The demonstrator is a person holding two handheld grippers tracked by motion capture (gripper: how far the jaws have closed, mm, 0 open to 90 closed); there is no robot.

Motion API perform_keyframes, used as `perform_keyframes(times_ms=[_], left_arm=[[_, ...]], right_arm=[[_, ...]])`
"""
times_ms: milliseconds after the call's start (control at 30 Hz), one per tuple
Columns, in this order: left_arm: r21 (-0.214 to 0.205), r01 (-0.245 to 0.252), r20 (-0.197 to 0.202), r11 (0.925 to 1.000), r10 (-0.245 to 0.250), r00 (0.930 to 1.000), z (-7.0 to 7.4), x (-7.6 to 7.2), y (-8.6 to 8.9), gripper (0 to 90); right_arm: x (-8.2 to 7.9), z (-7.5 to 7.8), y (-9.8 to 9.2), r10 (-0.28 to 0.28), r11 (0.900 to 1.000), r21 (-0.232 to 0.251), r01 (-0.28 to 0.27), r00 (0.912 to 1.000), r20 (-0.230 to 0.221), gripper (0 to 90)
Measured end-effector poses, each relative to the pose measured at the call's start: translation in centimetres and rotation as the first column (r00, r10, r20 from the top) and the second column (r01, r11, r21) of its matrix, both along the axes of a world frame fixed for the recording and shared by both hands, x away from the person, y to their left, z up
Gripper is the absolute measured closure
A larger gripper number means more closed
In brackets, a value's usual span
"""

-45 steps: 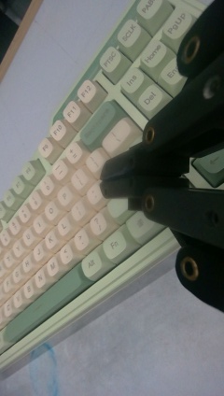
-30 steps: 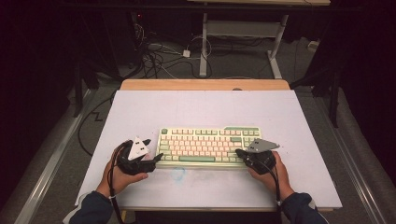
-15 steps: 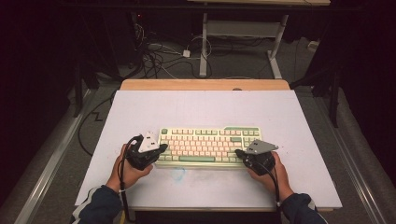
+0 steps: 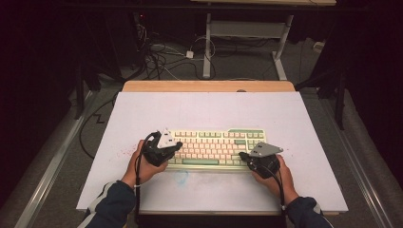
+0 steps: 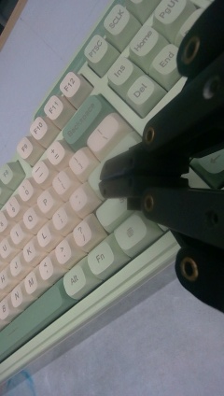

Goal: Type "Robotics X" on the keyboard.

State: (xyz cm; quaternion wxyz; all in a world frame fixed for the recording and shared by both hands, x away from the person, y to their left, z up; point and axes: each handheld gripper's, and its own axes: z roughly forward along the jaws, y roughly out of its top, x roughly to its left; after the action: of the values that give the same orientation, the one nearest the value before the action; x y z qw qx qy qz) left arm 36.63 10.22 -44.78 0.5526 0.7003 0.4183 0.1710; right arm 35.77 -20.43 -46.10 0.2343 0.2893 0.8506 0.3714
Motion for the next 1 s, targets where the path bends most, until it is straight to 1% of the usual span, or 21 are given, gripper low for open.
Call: perform_keyframes(times_ms=[33,67,133,200,267,300,367,600,733,767,933,1000], left_arm=[[-0.009,-0.001,-0.002,1.0000,0.001,1.0000,0.0,0.1,-0.2,87.4],[-0.004,0.009,-0.009,0.9999,-0.009,0.9999,-0.1,0.3,-0.7,87.4],[0.000,0.013,-0.012,0.9999,-0.013,0.9998,-0.1,0.4,-0.9,87.4],[0.009,0.025,-0.025,0.9997,-0.025,0.9994,-0.3,0.8,-1.4,87.4],[0.014,0.024,-0.028,0.9996,-0.024,0.9993,-0.4,0.9,-1.5,87.3],[0.022,0.021,-0.033,0.9995,-0.020,0.9993,-0.5,1.1,-1.7,87.4],[0.021,0.022,-0.035,0.9995,-0.021,0.9991,-0.5,1.1,-1.8,87.3],[0.030,0.036,-0.062,0.9989,-0.034,0.9975,-0.9,1.7,-2.9,87.3],[0.035,0.042,-0.067,0.9985,-0.040,0.9970,-1.1,1.9,-3.4,87.3],[0.043,0.039,-0.068,0.9983,-0.036,0.9970,-1.2,2.1,-3.6,87.3],[0.054,0.018,-0.068,0.9984,-0.015,0.9976,-1.5,2.8,-3.7,87.2],[0.060,0.004,-0.075,0.9982,0.001,0.9972,-1.7,3.1,-3.6,87.2]], right_arm=[[0.0,0.0,0.0,0.000,1.0000,0.004,0.000,1.0000,-0.001,90.0],[0.0,0.0,0.0,-0.002,1.0000,0.002,0.002,1.0000,0.001,90.0],[0.0,0.0,0.0,0.000,1.0000,0.001,0.000,1.0000,0.003,90.0],[0.0,0.0,0.0,0.001,1.0000,0.002,-0.001,1.0000,0.002,90.0],[0.0,0.0,0.0,0.002,1.0000,0.002,-0.002,1.0000,0.004,90.0],[0.0,0.0,0.0,0.002,1.0000,-0.003,-0.002,1.0000,0.006,90.0],[0.0,0.0,0.0,0.002,1.0000,-0.007,-0.002,1.0000,0.007,90.0],[0.0,-0.1,0.1,0.000,1.0000,-0.008,0.000,0.9999,0.013,90.0],[-0.1,-0.1,0.1,-0.001,1.0000,-0.007,0.001,0.9999,0.015,90.0],[-0.1,-0.1,0.1,-0.001,1.0000,-0.009,0.001,0.9999,0.017,90.0],[-0.1,-0.1,0.1,-0.001,1.0000,-0.009,0.001,0.9998,0.018,90.0],[-0.1,-0.1,0.1,0.000,1.0000,-0.010,0.000,0.9998,0.019,90.0]])
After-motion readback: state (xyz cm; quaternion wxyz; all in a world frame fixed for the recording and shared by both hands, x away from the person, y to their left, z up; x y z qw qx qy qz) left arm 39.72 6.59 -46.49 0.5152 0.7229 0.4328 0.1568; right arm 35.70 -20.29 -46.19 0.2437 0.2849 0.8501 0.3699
